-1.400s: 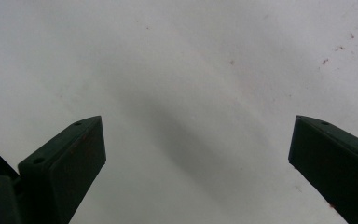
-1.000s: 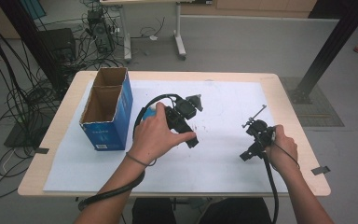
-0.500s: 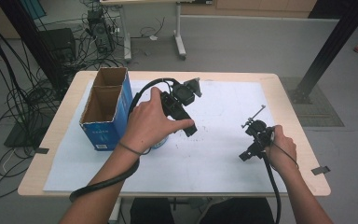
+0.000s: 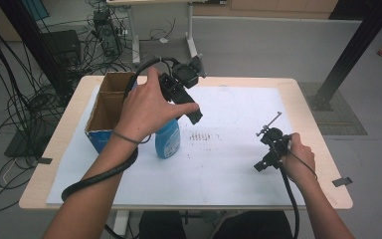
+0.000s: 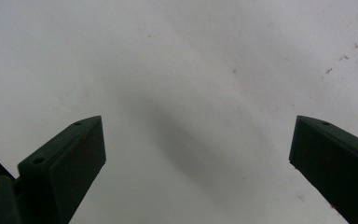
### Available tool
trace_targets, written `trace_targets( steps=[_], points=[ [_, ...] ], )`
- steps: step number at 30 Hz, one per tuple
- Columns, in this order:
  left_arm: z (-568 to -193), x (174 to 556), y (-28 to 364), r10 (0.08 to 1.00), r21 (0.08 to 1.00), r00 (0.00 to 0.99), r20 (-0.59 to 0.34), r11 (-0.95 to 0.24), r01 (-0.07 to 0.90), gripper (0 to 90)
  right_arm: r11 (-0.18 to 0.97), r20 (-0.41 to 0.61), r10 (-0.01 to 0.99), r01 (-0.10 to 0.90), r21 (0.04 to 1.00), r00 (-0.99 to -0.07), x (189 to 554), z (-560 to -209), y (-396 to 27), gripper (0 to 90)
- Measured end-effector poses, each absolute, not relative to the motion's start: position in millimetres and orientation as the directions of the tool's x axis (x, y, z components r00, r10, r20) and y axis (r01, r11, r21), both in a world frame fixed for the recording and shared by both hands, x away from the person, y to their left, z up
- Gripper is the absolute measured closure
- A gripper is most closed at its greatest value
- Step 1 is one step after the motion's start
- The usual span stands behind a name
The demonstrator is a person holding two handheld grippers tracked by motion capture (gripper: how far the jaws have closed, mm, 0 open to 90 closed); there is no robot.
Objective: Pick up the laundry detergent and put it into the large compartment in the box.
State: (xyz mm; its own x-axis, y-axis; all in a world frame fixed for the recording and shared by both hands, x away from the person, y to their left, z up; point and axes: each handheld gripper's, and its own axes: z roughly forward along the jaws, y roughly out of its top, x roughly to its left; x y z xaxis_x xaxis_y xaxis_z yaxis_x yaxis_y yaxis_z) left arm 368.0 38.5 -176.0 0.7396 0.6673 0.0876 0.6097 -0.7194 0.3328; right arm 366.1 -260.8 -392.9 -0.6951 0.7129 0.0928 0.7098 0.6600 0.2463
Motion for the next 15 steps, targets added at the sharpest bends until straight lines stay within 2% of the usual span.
trace_targets(
  steps=[15],
  points=[
    [-180,390,63,0.717,0.341,0.695,0.053,-0.667,0.662,7.9,0.665,0.084,0.709,0.704,0.25,-0.7,365,-391,-260,3.3]
  ],
)
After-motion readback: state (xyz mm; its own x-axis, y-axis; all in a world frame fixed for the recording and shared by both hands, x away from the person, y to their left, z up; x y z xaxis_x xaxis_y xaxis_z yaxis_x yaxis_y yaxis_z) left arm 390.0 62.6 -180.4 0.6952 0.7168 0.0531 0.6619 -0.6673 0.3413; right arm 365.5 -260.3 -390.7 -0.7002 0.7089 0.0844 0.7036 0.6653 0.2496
